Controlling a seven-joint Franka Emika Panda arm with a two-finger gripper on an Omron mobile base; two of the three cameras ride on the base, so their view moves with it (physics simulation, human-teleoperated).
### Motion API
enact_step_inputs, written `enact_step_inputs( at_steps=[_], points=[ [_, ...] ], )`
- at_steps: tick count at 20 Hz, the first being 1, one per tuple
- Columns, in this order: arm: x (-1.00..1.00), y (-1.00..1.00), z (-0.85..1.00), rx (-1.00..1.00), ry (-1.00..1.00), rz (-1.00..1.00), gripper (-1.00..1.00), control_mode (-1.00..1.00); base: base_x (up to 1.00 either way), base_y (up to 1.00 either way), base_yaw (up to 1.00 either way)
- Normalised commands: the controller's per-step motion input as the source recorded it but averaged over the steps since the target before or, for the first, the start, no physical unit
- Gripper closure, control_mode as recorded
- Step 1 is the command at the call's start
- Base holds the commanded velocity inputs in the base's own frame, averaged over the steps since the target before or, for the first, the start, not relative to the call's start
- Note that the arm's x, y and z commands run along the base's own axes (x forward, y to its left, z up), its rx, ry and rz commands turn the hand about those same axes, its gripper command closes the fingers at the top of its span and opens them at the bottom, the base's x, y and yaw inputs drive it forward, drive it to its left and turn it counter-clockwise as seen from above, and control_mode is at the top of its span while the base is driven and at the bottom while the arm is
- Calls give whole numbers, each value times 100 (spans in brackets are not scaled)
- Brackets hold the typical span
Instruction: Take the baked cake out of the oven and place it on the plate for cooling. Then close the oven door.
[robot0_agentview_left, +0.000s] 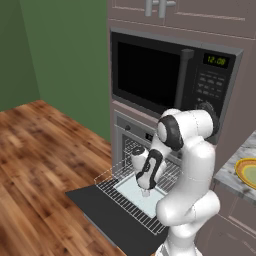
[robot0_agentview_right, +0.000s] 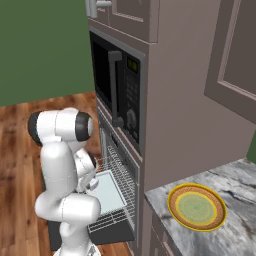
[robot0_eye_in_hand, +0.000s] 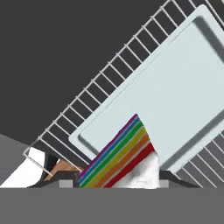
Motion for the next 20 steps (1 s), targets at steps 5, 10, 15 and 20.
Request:
enact_step_inputs(
  at_steps=[5, 10, 15, 20],
  points=[
    [3, 39, 100, 5, -4, 0, 100, -100, 0, 0, 0],
    [16, 41, 100, 4, 0, 0, 100, -100, 0, 0, 0],
    [15, 23, 100, 6, 0, 0, 100, -100, 0, 0, 0],
    [6, 10, 100, 1, 2, 0, 100, -100, 0, 0, 0]
  ],
)
